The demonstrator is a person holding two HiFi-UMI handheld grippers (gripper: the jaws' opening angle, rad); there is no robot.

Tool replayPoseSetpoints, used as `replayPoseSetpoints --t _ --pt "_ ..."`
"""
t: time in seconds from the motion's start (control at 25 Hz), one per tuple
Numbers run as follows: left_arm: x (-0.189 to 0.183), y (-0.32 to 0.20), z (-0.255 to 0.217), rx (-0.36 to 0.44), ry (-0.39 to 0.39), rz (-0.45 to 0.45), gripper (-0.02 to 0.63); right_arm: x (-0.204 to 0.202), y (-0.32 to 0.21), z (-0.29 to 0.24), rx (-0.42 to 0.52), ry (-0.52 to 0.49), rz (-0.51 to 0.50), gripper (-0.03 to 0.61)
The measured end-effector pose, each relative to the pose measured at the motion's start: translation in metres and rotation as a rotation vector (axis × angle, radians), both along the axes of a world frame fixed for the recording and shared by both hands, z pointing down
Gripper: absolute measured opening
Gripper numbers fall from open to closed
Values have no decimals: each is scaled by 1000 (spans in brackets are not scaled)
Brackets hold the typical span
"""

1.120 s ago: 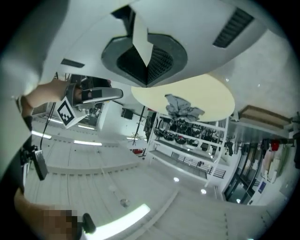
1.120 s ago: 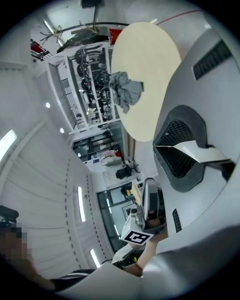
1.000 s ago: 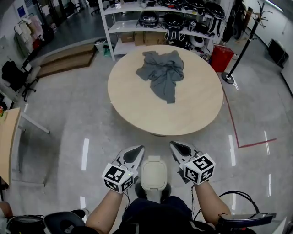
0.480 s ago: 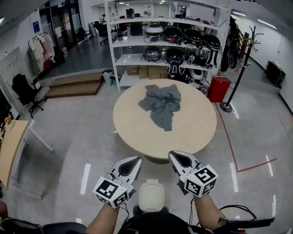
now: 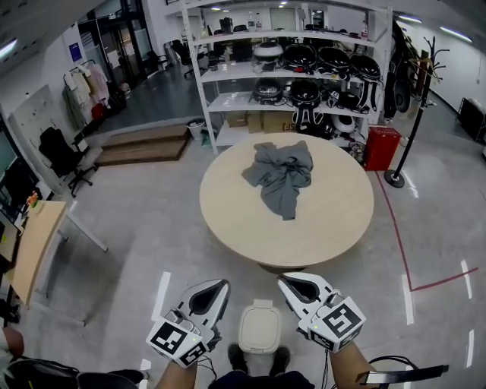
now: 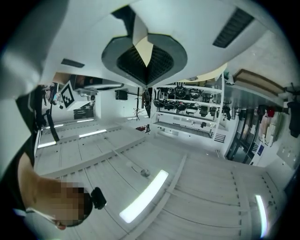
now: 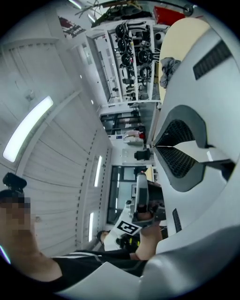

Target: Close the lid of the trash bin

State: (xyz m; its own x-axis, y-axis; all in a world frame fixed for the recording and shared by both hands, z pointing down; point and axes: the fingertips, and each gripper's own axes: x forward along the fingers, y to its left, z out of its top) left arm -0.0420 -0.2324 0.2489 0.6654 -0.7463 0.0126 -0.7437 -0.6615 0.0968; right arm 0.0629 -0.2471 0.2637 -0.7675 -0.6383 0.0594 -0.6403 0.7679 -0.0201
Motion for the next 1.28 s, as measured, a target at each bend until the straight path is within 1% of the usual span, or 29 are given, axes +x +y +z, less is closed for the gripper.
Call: replayPoseSetpoints --t 0.08,0.16,0.28,0.4,0.48,0.6,0.68,0.72,0.84,0.92,1.0,1.08,1.16,1.2,1.28 --pt "-6 5 -6 9 0 -27 -2 -2 5 1 11 -6 -20 9" --pt "-8 13 -12 14 0 -34 -2 0 7 -3 1 -36 -4 9" --pt "-6 36 -19 27 4 -11 -2 6 21 -11 -2 -61 35 9" --pt "-15 64 -25 68 4 9 -2 -2 42 -17 29 -55 66 9" --pt "-30 88 -29 83 28 16 -2 -15 64 -17 40 -51 86 9" --pt "-60 129 -37 106 76 11 -2 -37 103 -12 33 -41 107 9" --pt "-77 154 -32 119 65 26 -2 -52 132 -5 17 -27 122 9" --pt "-81 166 -25 119 58 46 -2 -57 145 -2 8 -25 133 9" --pt "-93 197 -10 90 68 109 -2 -65 181 1 -22 -47 181 9" --pt "-102 219 -4 58 73 115 -2 -73 206 -2 -47 -54 190 9" --pt "-111 238 -1 40 88 111 -2 -82 231 -5 -54 -35 184 9" --pt "-117 255 -7 57 128 111 -2 -87 254 -9 -49 -17 185 9" --pt "-120 273 -20 87 184 106 -2 -90 274 -11 -44 -6 181 9" --pt "-121 283 -24 96 197 96 -2 -91 284 -12 -41 0 173 9" --pt "-118 302 -28 102 183 76 -2 -91 301 -14 -30 1 154 9"
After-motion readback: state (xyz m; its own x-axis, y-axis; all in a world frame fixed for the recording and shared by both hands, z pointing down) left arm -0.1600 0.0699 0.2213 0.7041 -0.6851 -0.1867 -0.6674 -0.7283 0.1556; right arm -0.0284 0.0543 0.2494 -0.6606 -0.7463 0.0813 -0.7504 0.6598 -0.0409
